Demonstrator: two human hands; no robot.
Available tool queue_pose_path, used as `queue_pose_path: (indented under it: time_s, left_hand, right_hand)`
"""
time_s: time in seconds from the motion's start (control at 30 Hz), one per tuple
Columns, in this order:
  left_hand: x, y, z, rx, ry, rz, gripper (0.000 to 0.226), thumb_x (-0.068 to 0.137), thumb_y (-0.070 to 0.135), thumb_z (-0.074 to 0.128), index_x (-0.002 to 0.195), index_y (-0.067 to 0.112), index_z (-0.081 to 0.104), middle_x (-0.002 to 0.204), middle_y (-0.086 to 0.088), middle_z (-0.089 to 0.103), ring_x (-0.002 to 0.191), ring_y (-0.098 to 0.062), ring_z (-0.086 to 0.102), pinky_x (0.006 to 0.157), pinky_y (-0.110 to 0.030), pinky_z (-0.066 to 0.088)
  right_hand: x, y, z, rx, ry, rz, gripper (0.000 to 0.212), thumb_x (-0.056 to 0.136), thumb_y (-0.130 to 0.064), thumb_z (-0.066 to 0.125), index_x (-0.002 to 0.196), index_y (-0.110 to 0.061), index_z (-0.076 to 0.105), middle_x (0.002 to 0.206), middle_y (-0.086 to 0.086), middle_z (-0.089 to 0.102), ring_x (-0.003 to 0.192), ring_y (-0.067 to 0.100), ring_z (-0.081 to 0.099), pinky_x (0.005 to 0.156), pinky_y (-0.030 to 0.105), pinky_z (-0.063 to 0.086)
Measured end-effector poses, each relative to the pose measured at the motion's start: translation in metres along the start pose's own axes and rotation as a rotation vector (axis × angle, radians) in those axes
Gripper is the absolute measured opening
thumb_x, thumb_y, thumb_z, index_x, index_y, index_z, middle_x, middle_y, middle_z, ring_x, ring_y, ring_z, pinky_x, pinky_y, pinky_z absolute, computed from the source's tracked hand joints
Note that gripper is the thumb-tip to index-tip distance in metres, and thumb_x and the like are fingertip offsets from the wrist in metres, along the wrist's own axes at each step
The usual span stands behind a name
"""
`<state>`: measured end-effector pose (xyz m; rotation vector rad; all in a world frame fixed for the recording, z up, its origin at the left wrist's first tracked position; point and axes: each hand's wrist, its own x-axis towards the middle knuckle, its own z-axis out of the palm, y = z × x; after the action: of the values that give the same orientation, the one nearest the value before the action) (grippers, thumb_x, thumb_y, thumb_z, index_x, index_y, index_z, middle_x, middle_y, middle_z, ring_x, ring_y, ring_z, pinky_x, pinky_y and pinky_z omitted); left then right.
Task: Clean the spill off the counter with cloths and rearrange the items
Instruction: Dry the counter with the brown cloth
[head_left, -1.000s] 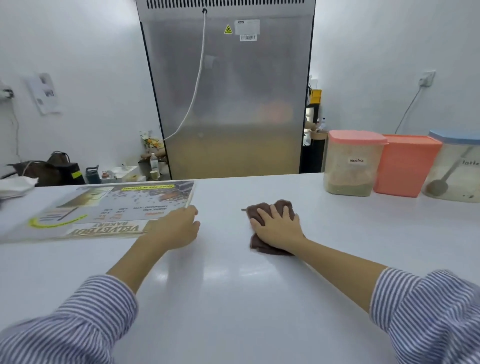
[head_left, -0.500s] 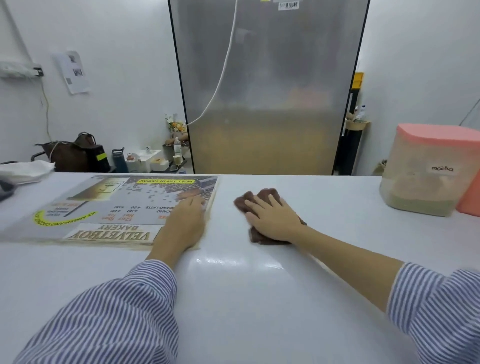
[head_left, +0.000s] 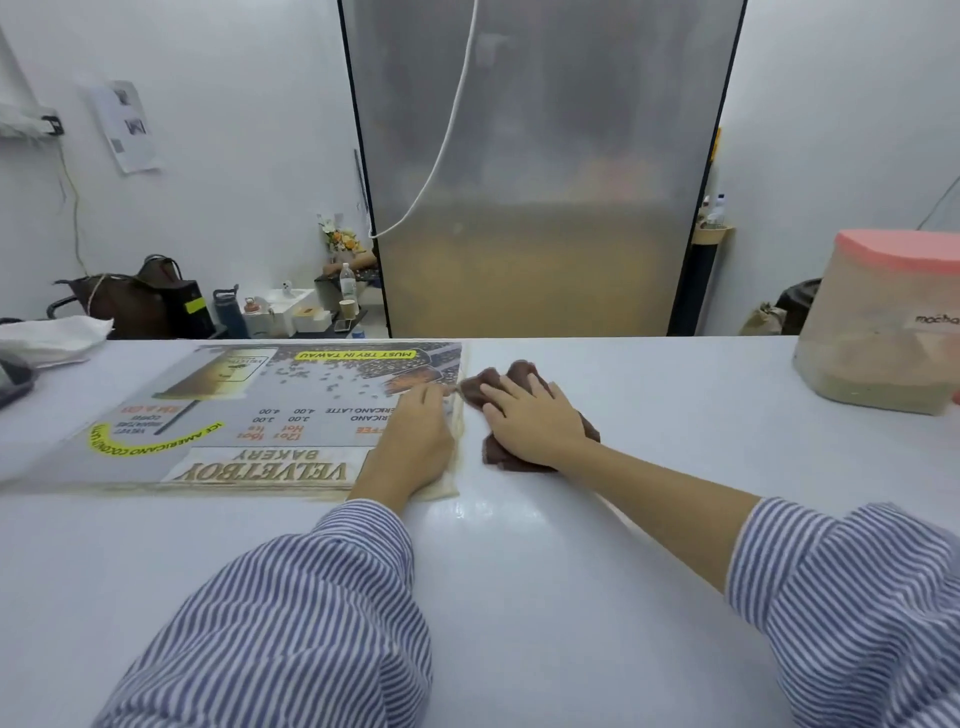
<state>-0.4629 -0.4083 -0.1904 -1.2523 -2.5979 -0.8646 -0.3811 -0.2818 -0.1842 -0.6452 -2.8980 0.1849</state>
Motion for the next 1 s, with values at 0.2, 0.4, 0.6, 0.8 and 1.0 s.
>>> queue_pose_path:
  time_s: [0.2,0.4,0.6,0.8,1.0]
  left_hand:
    - [0.001,-0.006,-0.001,-0.116,-0.018,0.047,0.043,0.087,-0.004,0.037,0.128,0.002,0.045,0.132,-0.017,0.045,0.123,-0.028,0.038,0.102,-0.027,0.026]
    - [0.005,-0.011,-0.004,-0.266,0.048,0.006,0.046,0.084,-0.010,0.035,0.126,0.004,0.046,0.131,-0.014,0.046,0.125,-0.023,0.037,0.100,-0.021,0.025]
    - [0.011,-0.016,-0.003,-0.252,0.018,0.050,0.041,0.088,-0.007,0.036,0.126,0.002,0.047,0.134,-0.012,0.042,0.127,-0.020,0.033,0.099,-0.014,0.019]
    - [0.023,-0.015,0.003,-0.106,-0.040,-0.024,0.036,0.097,0.010,0.034,0.131,-0.003,0.040,0.140,-0.019,0.036,0.132,-0.028,0.029,0.111,-0.034,0.021]
    - [0.038,0.013,0.015,-0.072,-0.057,0.009,0.040,0.094,0.013,0.029,0.129,-0.001,0.042,0.134,-0.020,0.040,0.128,-0.029,0.031,0.108,-0.034,0.023]
  right_hand:
    - [-0.092,-0.013,-0.007,0.022,-0.051,-0.150,0.045,0.101,-0.041,0.021,0.147,-0.041,0.020,0.157,-0.019,0.010,0.146,0.009,0.003,0.117,0.030,0.001]
    - [-0.024,-0.019,0.000,0.079,-0.030,0.062,0.046,0.100,-0.038,0.021,0.145,-0.036,0.028,0.156,-0.013,0.020,0.143,0.019,0.014,0.115,0.042,0.013]
    - [0.062,-0.011,0.008,0.097,0.040,0.155,0.038,0.095,-0.033,0.024,0.126,-0.026,0.046,0.142,-0.002,0.041,0.134,0.028,0.027,0.105,0.048,0.022]
    - [0.103,-0.012,0.017,0.115,0.035,0.256,0.042,0.093,-0.038,0.025,0.126,-0.028,0.049,0.145,-0.002,0.038,0.139,0.033,0.020,0.110,0.049,0.017]
    - [0.085,0.014,0.016,0.077,0.106,0.126,0.035,0.096,-0.023,0.031,0.123,-0.019,0.054,0.135,0.002,0.046,0.127,0.025,0.036,0.098,0.038,0.030]
